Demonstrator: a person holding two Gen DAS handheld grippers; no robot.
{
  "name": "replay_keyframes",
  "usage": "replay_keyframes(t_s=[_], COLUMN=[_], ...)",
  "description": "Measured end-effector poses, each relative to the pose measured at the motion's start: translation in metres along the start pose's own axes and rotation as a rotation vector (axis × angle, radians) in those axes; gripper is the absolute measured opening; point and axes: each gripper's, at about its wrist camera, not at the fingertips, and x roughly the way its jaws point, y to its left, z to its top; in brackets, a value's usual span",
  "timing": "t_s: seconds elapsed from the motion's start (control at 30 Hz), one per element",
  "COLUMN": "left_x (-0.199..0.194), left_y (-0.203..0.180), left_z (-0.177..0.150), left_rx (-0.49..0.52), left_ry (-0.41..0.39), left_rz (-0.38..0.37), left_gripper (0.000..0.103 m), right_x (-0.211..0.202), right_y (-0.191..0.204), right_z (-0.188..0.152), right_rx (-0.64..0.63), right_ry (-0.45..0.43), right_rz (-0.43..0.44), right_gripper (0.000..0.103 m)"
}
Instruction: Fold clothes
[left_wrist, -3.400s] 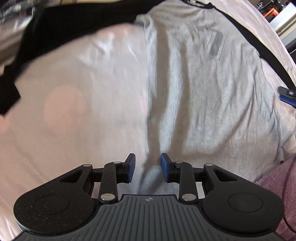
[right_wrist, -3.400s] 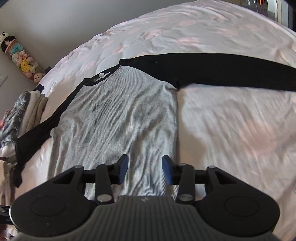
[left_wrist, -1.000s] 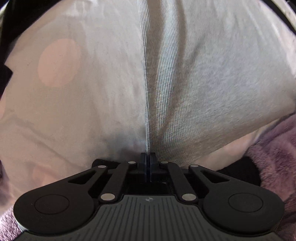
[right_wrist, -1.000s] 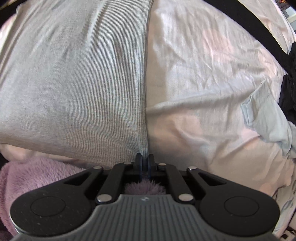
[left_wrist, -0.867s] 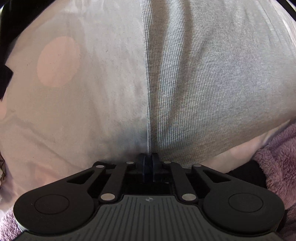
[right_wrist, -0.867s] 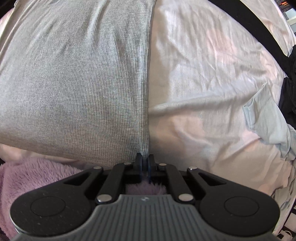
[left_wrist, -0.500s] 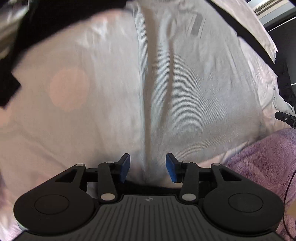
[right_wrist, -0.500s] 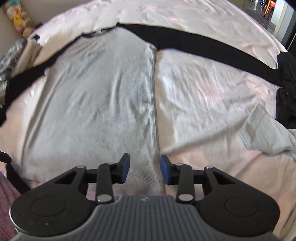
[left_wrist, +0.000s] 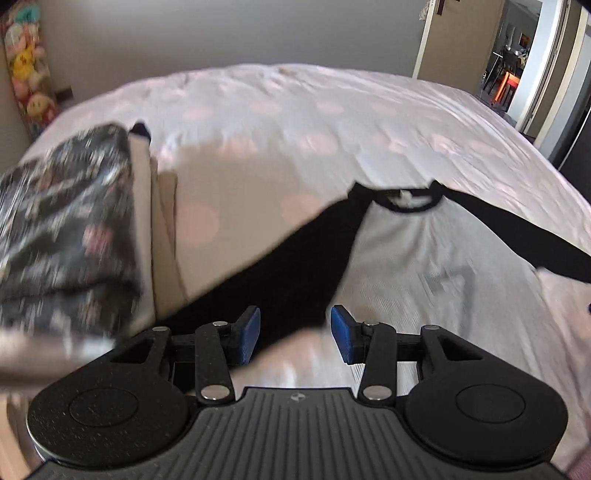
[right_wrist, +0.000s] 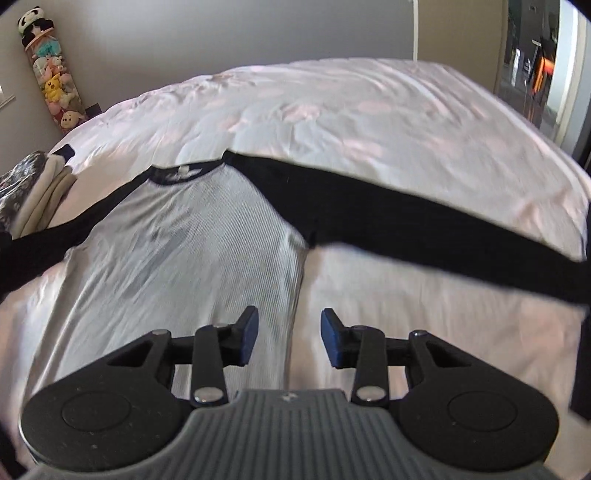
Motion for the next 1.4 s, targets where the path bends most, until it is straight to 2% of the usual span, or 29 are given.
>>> replay_keyframes(t_s=[0.2,0.37,0.57,0.63,0.73,0.77,0.8,0.83,0.9,0.93,1.0,1.07,1.2,1.33,1.4], left_x=[0.082,0.138,0.175,0.180,0.183,0.183,0.183,0.182,0.181,0.180,0.178,0.175,0.163,0.146,0.152], left_y=[-0.007,-0.014,-0.021,-0.023,-0.025,-0.026,-0.028,-0.028,-0.030,-0.031,-0.034,-0.035,-0.034,-0.036,-0.040], left_z=[0.040,0.057,0.061,0.061,0.060,0.060,0.059,0.059,0.059,0.059,0.059,0.060,0.070,0.089,0.097], left_rx=[0.063,0.083,0.075,0.054,0.009,-0.003,-0.008,-0.010,-0.020,-0.025,-0.034,-0.057,-0.093,-0.055,-0.026], left_ry=[-0.015,-0.027,-0.050,-0.072,-0.094,-0.099,-0.103,-0.105,-0.106,-0.105,-0.103,-0.108,-0.148,-0.224,-0.224], left_rz=[0.010,-0.036,-0.113,-0.118,-0.118,-0.118,-0.120,-0.129,-0.127,-0.121,-0.109,-0.085,-0.023,0.023,0.041], left_gripper=[0.040,0.041,0.042,0.045,0.045,0.043,0.033,0.027,0.011,0.007,0.001,0.001,0.000,0.000,0.000], right_x=[0.074,0.136,0.195,0.211,0.232,0.237,0.241,0.245,0.245,0.245,0.242,0.239,0.226,0.210,0.213], right_y=[-0.011,-0.009,0.002,0.005,0.013,0.017,0.021,0.025,0.033,0.036,0.041,0.045,0.051,0.052,0.051], right_z=[0.063,0.109,0.144,0.153,0.160,0.160,0.159,0.158,0.154,0.152,0.150,0.152,0.160,0.173,0.178], right_rx=[-0.022,-0.041,-0.057,-0.056,-0.033,-0.033,-0.034,-0.038,-0.082,-0.104,-0.135,-0.162,-0.172,-0.155,-0.150], right_ry=[-0.037,-0.070,-0.091,-0.099,-0.093,-0.089,-0.084,-0.082,-0.092,-0.096,-0.095,-0.087,-0.119,-0.200,-0.203], right_rz=[0.014,0.044,0.080,0.087,0.113,0.113,0.113,0.109,0.083,0.071,0.052,0.029,-0.030,-0.073,-0.077], right_gripper=[0.045,0.052,0.057,0.058,0.058,0.058,0.058,0.058,0.054,0.049,0.032,0.005,0.003,0.003,0.003])
